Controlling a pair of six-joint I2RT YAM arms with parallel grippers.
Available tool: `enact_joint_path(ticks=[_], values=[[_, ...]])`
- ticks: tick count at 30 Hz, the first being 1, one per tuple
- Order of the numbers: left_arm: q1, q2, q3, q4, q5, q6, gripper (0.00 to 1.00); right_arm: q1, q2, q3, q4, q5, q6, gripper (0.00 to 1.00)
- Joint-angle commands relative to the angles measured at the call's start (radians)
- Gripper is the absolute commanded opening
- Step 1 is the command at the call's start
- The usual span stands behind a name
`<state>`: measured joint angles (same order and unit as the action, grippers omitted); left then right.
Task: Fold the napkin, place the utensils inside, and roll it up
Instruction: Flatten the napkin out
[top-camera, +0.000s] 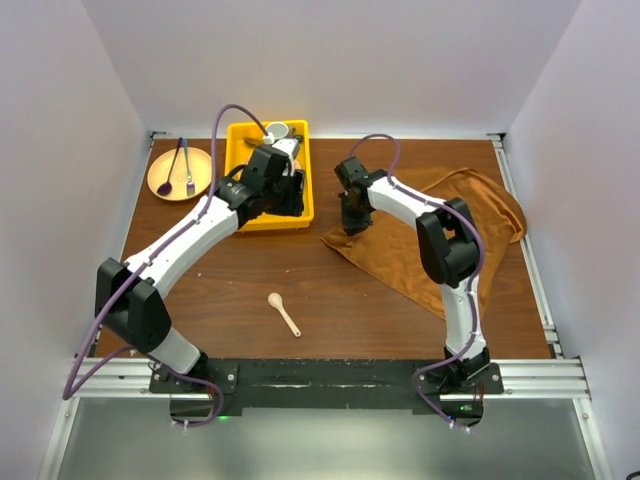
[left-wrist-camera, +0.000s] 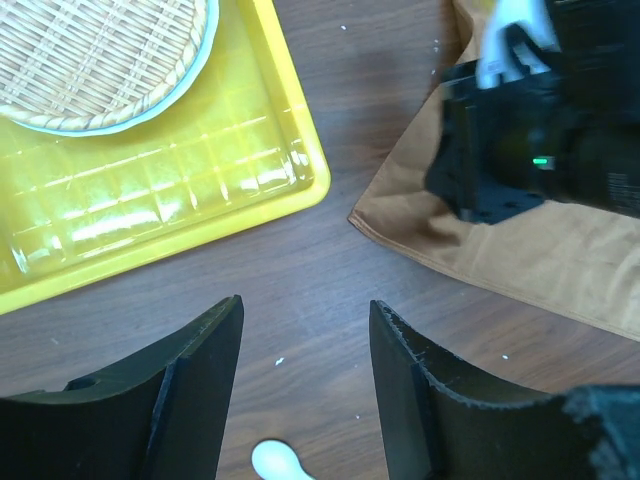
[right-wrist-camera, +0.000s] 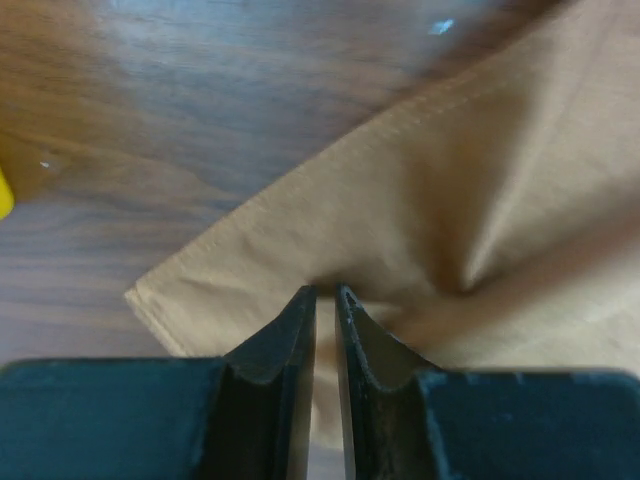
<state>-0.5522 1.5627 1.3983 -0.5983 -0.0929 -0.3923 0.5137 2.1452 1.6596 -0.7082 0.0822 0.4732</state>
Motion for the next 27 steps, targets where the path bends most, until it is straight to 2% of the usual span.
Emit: enact_joint_path(ticks=[1, 6, 12, 14, 17, 18, 19, 21, 22, 24, 27], values=[[0.0, -0.07, -0.01, 0.005, -0.028, 0.015, 0.59, 0.017, 0.015, 0.065, -0.014, -0.019, 0.008, 0.17], [0.006, -0.073, -0.013, 0.008, -0.03, 0.02, 0.58, 0.051, 0.015, -0.027, 0.009, -0.051, 0.016, 0.15], [0.008, -0.055, -0.013, 0.017, -0.011, 0.013, 0.58, 0.187, -0.08, -0.237, 0.026, -0.128, 0.009, 0.15], [0.008, -0.044, -0.016, 0.022, 0.004, 0.01, 0.58, 0.259, -0.16, -0.339, 0.021, -0.168, 0.002, 0.15], [0.008, -0.027, -0.015, 0.029, 0.024, 0.009, 0.58, 0.287, -0.306, -0.435, -0.002, -0.164, 0.01, 0.18], [0.009, -0.021, -0.015, 0.028, 0.03, 0.007, 0.58, 0.278, -0.342, -0.432, -0.02, -0.136, 0.019, 0.2], [0.009, -0.012, -0.01, 0.029, 0.044, 0.006, 0.58, 0.244, -0.388, -0.399, -0.052, -0.116, 0.018, 0.31], [0.009, 0.0, -0.01, 0.034, 0.064, -0.006, 0.58, 0.192, -0.413, -0.341, -0.086, -0.084, 0.04, 0.43], [0.009, 0.013, -0.01, 0.037, 0.082, -0.01, 0.58, 0.134, -0.419, -0.292, -0.089, -0.084, 0.057, 0.55], [0.009, 0.022, -0.005, 0.04, 0.088, -0.016, 0.58, 0.07, -0.404, -0.249, -0.079, -0.084, 0.112, 0.6], [0.008, 0.039, 0.016, 0.026, 0.121, -0.016, 0.57, -0.026, -0.326, -0.18, -0.074, -0.087, 0.203, 0.59]])
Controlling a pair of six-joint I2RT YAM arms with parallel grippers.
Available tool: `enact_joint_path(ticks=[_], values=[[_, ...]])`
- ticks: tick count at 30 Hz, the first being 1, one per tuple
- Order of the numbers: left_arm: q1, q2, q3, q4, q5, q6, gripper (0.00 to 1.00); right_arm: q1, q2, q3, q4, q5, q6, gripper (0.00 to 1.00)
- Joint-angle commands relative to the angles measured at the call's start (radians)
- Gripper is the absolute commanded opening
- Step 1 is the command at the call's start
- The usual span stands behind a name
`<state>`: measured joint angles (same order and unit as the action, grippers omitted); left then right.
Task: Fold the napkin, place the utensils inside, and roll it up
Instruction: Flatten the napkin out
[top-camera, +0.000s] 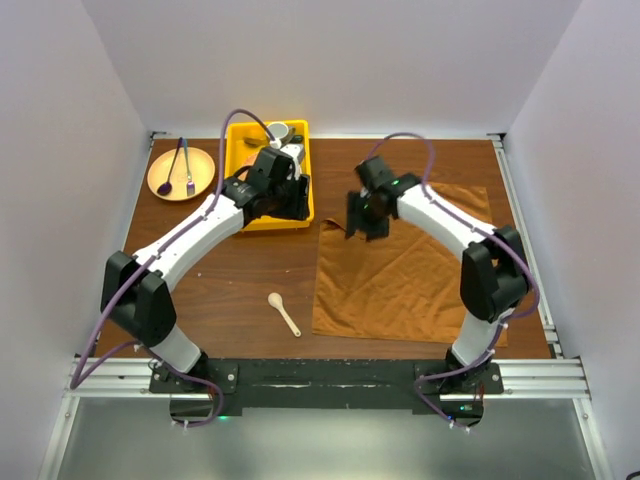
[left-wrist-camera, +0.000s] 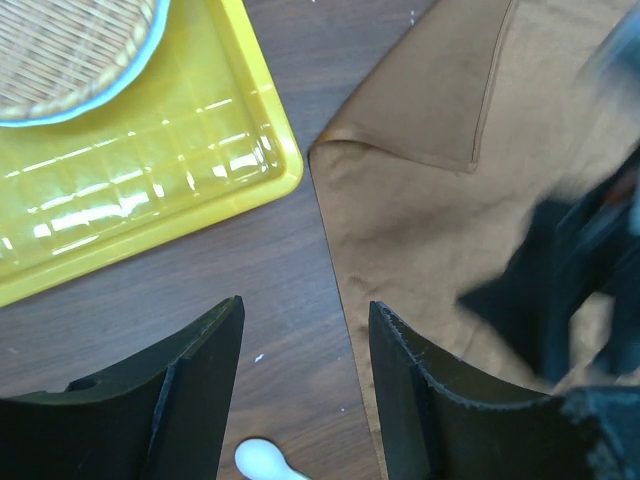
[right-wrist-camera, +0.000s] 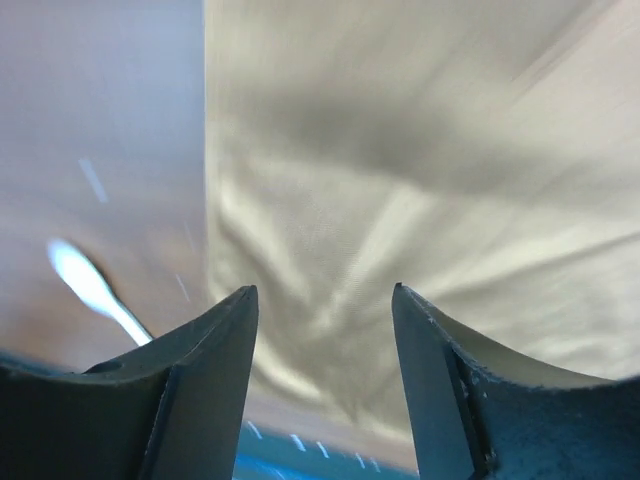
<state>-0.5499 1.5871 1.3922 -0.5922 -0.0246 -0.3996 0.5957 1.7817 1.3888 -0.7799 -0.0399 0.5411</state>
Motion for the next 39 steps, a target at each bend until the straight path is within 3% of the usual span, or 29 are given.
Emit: enact_joint_path(ticks=[1, 2, 7, 12, 23, 31, 39], values=[[0.005, 0.014, 0.028, 0.017, 0.054, -0.008, 0.57, -0.144, 0.06, 0.139, -0.012, 0.029, 0.155, 0.58], [0.005, 0.014, 0.028, 0.017, 0.054, -0.008, 0.57, -0.157, 0.083, 0.163, -0.028, 0.037, 0.174, 0.51], [0.005, -0.015, 0.005, 0.04, 0.04, 0.007, 0.57, -0.185, 0.185, 0.291, -0.116, 0.15, 0.261, 0.43], [0.005, -0.035, -0.013, 0.054, 0.037, 0.018, 0.58, -0.183, 0.242, 0.305, -0.18, 0.193, 0.341, 0.43], [0.005, -0.044, -0.032, 0.061, 0.029, 0.031, 0.61, -0.185, 0.306, 0.266, -0.122, 0.172, 0.356, 0.49], [0.007, -0.041, -0.032, 0.058, 0.028, 0.056, 0.71, -0.185, 0.358, 0.289, -0.108, 0.169, 0.37, 0.45], [0.005, -0.044, -0.032, 0.057, -0.005, 0.077, 0.72, -0.189, 0.383, 0.286, -0.11, 0.156, 0.388, 0.38]])
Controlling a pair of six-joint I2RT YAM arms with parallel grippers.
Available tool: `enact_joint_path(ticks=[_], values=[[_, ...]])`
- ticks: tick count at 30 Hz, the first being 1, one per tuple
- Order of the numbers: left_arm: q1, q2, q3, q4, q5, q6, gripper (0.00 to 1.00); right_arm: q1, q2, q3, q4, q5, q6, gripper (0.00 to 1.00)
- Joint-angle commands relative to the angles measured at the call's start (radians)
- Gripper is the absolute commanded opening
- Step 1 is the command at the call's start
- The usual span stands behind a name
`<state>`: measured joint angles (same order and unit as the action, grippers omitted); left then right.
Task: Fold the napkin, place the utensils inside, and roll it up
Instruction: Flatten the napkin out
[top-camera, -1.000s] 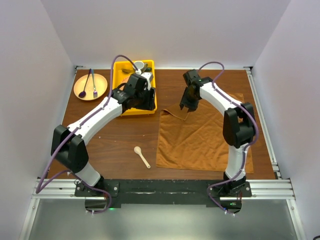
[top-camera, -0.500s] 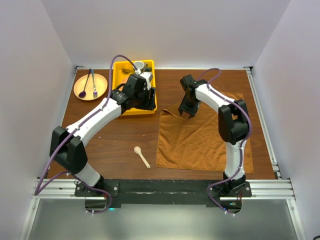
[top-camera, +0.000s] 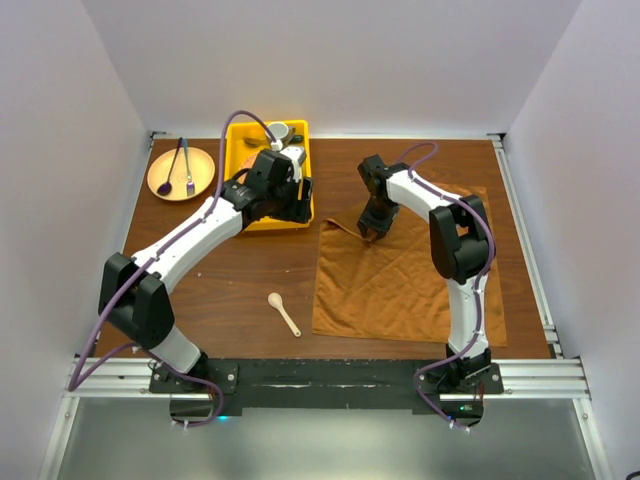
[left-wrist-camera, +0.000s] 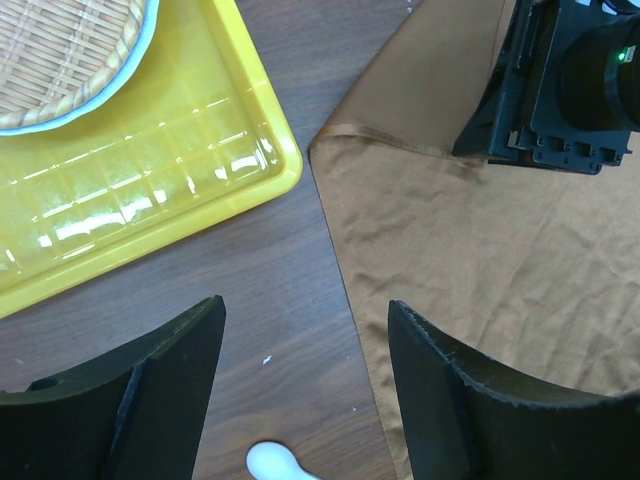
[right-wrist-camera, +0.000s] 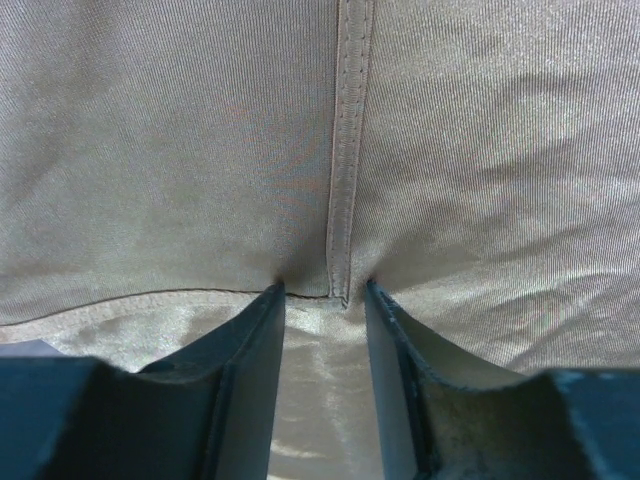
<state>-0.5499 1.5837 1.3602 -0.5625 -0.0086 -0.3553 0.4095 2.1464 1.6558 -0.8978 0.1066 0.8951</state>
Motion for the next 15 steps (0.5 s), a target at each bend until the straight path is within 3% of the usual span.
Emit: enact_joint_path(ticks=[1, 9, 12, 15], values=[[0.005, -0.041, 0.0, 0.029, -0.021, 0.035, 0.72, -0.003, 0.02, 0.021, 0.005, 0.011, 0.034, 0.35], [0.005, -0.027, 0.01, 0.032, -0.025, 0.047, 0.72, -0.003, 0.001, 0.081, -0.064, 0.03, 0.01, 0.25], [0.005, -0.016, 0.016, 0.035, -0.019, 0.045, 0.72, -0.001, -0.008, 0.091, -0.069, 0.039, 0.004, 0.14], [0.007, -0.008, 0.02, 0.035, -0.013, 0.045, 0.72, -0.001, 0.0, 0.122, -0.088, 0.05, -0.016, 0.15]])
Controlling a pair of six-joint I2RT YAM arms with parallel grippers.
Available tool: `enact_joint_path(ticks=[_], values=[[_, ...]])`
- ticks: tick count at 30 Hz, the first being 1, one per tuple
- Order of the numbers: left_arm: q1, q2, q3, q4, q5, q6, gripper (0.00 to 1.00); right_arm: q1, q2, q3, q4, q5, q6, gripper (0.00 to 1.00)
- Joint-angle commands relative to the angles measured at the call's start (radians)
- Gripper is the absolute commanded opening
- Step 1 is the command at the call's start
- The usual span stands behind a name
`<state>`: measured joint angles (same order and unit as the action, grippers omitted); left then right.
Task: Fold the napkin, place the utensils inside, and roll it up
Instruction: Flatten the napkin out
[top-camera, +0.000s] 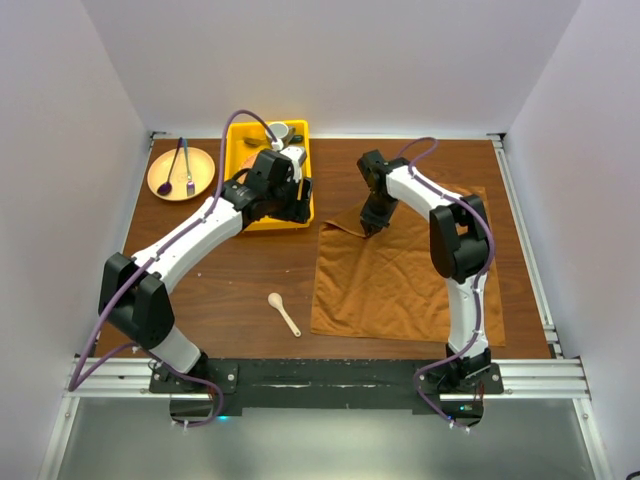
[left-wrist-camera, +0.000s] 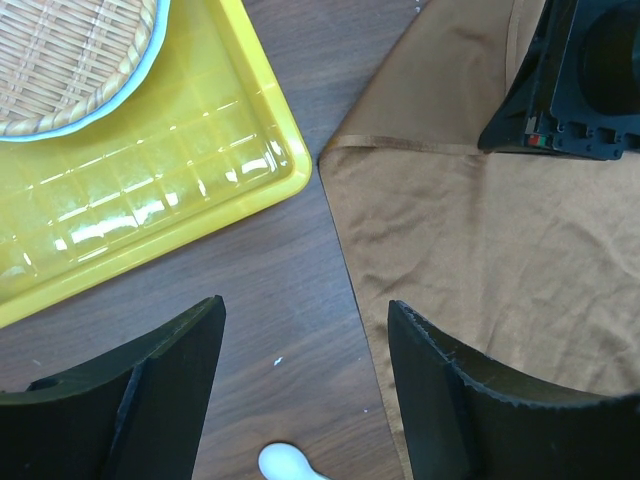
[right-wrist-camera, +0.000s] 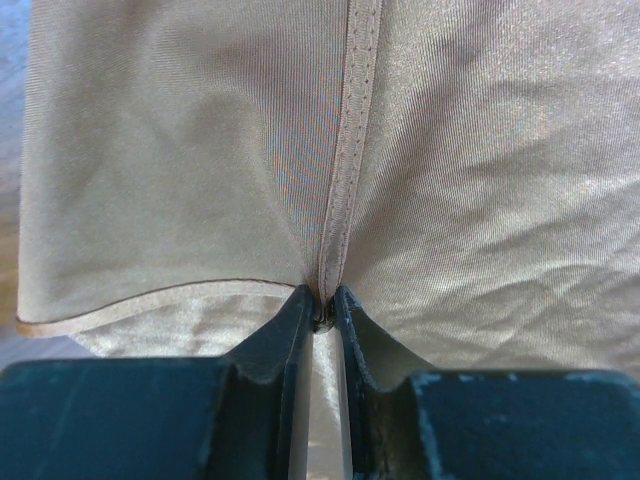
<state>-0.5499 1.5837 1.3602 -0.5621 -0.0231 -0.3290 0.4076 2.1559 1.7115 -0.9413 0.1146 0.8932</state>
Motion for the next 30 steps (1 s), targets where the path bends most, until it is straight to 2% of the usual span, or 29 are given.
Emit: enact_joint_path(ticks=[1, 3, 7, 10, 13, 15, 21, 22, 26, 28, 30], values=[[0.005, -0.008, 0.02, 0.034, 0.003, 0.021, 0.72, 0.0, -0.008, 0.071, -0.051, 0.045, -0.019, 0.15], [0.005, -0.008, 0.02, 0.033, 0.0, 0.019, 0.72, 0.0, -0.008, 0.082, -0.045, 0.051, -0.031, 0.1], [0.007, -0.007, 0.019, 0.03, -0.005, 0.021, 0.71, -0.001, 0.012, 0.135, -0.031, 0.06, -0.054, 0.09], [0.007, -0.007, 0.011, 0.031, -0.008, 0.018, 0.72, 0.0, 0.027, 0.174, 0.076, 0.074, -0.08, 0.09], [0.005, -0.013, -0.013, 0.039, -0.001, 0.004, 0.72, -0.009, 0.073, 0.2, 0.254, 0.037, -0.106, 0.1], [0.005, -0.022, -0.03, 0.048, 0.005, -0.004, 0.71, -0.01, 0.114, 0.269, 0.334, 0.022, -0.128, 0.1], [0.005, -0.085, -0.154, 0.119, 0.017, -0.044, 0.71, -0.013, 0.251, 0.37, 0.553, -0.061, -0.252, 0.12], [0.007, -0.096, -0.18, 0.126, 0.018, -0.048, 0.71, -0.012, 0.274, 0.4, 0.579, -0.069, -0.272, 0.21], [0.007, -0.111, -0.219, 0.159, 0.067, -0.062, 0.71, -0.024, 0.305, 0.545, 0.541, -0.112, -0.296, 0.46], [0.005, -0.117, -0.24, 0.183, 0.104, -0.067, 0.7, -0.033, 0.295, 0.632, 0.422, -0.112, -0.316, 0.51], [0.002, -0.119, -0.254, 0.22, 0.124, -0.058, 0.7, -0.056, 0.23, 0.628, 0.339, -0.071, -0.33, 0.61]])
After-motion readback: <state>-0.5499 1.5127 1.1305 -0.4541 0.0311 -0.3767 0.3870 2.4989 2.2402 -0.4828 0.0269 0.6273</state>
